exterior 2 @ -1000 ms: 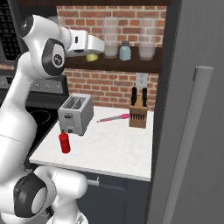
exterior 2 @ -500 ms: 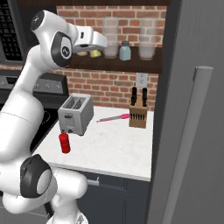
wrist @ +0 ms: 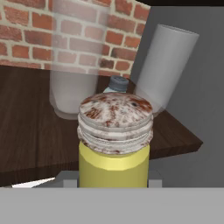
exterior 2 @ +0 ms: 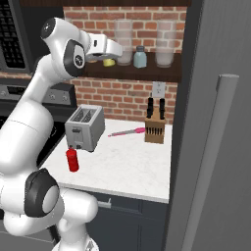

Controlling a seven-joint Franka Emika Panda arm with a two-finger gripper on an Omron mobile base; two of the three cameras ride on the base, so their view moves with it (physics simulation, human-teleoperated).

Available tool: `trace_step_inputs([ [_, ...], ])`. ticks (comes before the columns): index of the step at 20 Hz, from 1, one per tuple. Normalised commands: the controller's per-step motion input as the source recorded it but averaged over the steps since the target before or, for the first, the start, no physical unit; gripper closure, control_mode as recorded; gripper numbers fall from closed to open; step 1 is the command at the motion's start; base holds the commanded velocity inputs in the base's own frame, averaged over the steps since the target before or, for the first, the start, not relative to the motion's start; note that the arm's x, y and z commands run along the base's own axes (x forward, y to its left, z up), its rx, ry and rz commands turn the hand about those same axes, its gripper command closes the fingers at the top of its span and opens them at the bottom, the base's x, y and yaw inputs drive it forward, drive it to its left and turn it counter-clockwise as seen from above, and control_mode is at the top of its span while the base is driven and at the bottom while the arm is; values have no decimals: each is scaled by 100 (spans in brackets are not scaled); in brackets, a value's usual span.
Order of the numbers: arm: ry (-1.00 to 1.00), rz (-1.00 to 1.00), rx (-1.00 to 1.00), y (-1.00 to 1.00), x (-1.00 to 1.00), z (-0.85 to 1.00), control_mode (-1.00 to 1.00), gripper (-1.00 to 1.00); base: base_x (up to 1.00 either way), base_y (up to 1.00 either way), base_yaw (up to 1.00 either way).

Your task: Put the shaker and condiment bottle from the counter next to their counterparts in the cabinet.

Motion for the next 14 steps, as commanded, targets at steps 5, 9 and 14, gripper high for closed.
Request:
trace_step_inputs([
  [5,0,0,2,0,25,-2,-100,100,0,0,0],
  [9,0,0,4,0,22,-3,-100,100,0,0,0],
  [14,0,0,6,0,19,0,-100,100,0,0,0],
])
